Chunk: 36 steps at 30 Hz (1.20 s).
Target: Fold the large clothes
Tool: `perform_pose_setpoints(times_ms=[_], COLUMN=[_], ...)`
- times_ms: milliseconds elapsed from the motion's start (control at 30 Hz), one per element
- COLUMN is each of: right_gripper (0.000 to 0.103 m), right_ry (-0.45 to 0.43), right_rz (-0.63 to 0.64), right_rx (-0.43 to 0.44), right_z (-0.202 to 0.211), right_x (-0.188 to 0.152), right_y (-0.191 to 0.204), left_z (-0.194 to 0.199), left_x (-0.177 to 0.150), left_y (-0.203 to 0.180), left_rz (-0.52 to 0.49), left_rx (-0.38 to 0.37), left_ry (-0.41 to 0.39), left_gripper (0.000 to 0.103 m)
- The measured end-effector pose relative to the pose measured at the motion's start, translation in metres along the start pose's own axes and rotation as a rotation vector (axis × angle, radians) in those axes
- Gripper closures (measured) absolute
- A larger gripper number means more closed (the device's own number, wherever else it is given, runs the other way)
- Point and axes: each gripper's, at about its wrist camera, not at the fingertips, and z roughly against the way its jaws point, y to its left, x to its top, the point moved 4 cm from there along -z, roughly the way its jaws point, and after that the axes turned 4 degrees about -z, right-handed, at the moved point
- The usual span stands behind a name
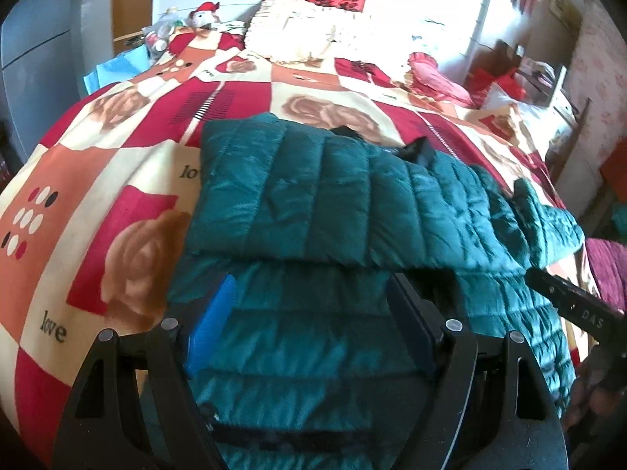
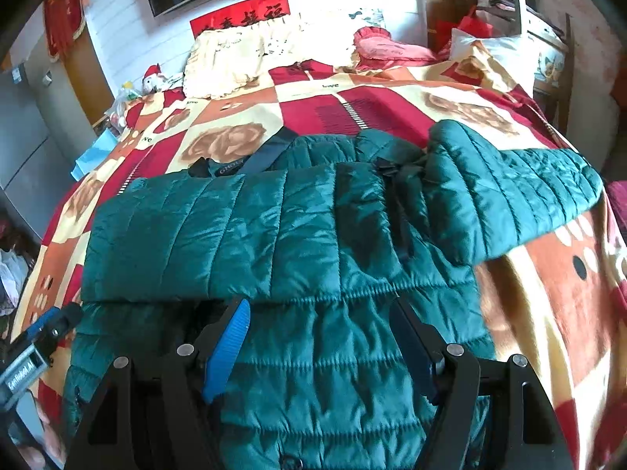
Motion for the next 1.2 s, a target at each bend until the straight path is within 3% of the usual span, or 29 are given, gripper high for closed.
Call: perform_pose_setpoints(times_ms=[300, 600, 1200], right_gripper=[0.032, 0.032, 0.032], right_ry=[-0.002, -0.018, 0.015], right_rz=[0.004, 0.016, -0.016], right_rx=[-0.004, -0.023, -0.033], right_z=[0.019, 0.029, 0.012], right_x=[-0.011, -0.018, -0.013], right_y=[-0.014, -0.028, -0.053], left_z=[0.013, 0.01, -0.032], left_x=[-0.014, -0.013, 0.013], left_y=[-0.026, -0.034, -0.025], left_rz=[-0.031, -0.052, -0.024], left_rx=[-0.019, 0.009, 0.075], left_ry=[-0.004, -0.004, 0.018], left_gripper=[0.023, 0.023, 0.023])
